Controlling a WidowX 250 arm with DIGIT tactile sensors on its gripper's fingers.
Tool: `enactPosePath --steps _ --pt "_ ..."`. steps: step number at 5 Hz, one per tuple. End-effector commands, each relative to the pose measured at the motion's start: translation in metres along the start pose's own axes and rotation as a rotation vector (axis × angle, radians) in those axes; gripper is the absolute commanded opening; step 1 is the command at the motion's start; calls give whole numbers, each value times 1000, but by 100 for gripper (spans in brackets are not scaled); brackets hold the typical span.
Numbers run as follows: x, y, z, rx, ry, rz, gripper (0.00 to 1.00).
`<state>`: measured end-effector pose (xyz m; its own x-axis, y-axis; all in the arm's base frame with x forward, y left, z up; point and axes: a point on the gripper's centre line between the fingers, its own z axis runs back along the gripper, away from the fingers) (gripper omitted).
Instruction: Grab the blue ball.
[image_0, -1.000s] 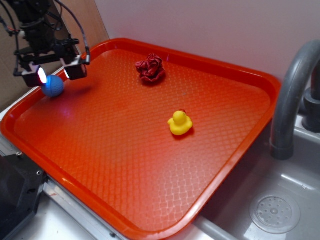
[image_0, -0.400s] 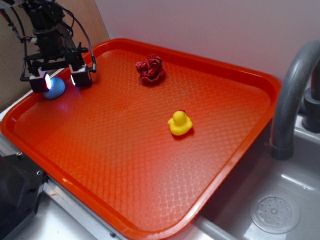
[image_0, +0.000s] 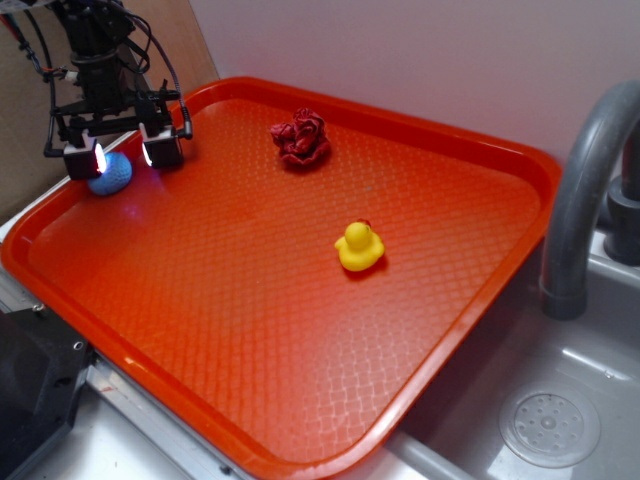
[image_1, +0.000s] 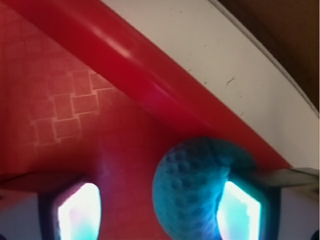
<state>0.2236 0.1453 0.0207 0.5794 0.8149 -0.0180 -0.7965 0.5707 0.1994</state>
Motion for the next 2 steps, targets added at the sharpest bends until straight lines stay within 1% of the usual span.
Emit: enactPosePath --steps 1,2 --pt "1 15 1 19 -28 -73 0" --pt "-1 13 1 34 -38 -101 0"
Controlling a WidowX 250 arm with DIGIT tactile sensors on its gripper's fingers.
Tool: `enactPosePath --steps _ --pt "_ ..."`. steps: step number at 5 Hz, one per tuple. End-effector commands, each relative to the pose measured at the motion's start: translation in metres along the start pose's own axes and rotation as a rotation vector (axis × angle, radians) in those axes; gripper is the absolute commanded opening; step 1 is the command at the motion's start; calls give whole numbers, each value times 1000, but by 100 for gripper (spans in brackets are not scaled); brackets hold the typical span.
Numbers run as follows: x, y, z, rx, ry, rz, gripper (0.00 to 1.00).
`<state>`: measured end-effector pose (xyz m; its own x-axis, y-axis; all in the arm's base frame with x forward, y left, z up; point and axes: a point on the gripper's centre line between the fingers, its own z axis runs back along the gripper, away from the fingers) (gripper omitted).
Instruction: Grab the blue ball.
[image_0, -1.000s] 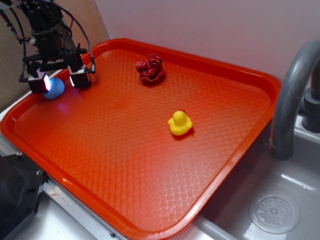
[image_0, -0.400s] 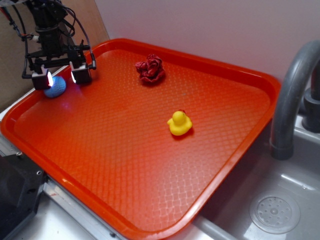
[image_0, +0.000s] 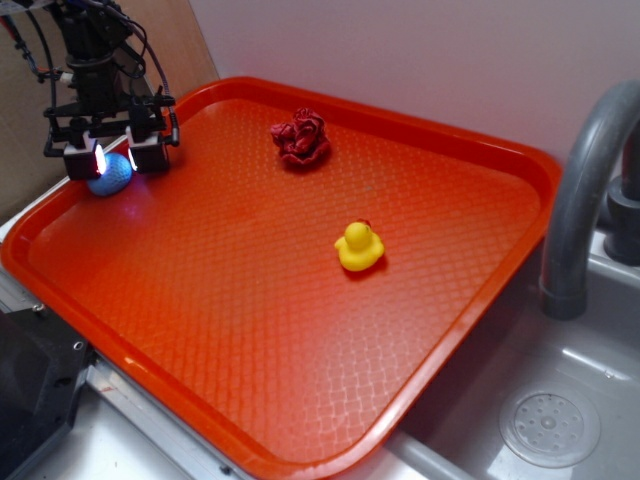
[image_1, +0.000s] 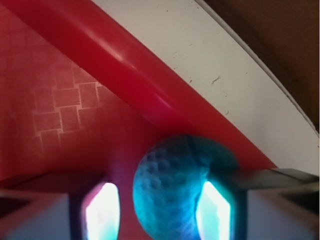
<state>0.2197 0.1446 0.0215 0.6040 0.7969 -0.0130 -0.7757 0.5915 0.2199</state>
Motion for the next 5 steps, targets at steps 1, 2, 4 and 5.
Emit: enactPosePath --steps 1,2,4,5 --pt "2 10 1 7 -24 -73 0" --pt "1 10 2 2 -22 -86 0" --pt "4 5 6 12 -26 -104 0" --pt "2 4 13 8 -46 -120 0"
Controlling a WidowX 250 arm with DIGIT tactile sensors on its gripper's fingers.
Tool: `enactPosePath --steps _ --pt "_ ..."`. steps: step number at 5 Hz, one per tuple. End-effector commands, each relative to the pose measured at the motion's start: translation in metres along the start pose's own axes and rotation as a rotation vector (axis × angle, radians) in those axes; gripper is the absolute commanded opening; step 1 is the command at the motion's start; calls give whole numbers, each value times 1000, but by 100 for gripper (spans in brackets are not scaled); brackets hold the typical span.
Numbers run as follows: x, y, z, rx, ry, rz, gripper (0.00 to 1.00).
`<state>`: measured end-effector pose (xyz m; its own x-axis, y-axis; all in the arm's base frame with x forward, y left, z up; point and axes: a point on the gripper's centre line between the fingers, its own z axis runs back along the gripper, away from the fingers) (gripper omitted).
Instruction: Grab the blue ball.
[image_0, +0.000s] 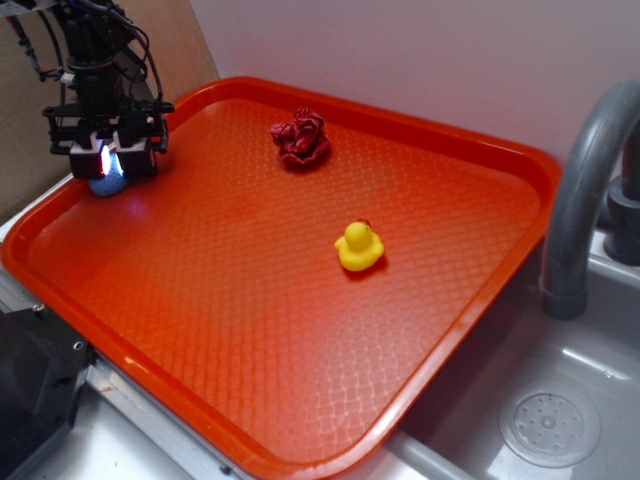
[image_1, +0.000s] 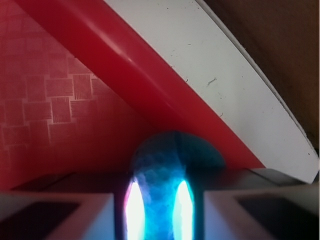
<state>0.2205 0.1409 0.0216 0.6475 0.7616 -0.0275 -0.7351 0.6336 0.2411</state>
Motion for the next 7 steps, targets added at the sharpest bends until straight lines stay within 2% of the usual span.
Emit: enactPosePath --steps 1,2,3,4,5,6,7 --pt "-5 5 28 -26 -56 -118 0" --pt "-41 -3 81 -74 -112 -270 0" --pt "-84 -16 134 -68 -149 -456 0" --pt "-114 -30 171 -103 -125 -552 0" --pt "-140 -37 195 -151 -124 -773 0" --pt "-146 -33 209 -232 -312 -812 0" --pt "-138 -34 207 -233 -317 -812 0"
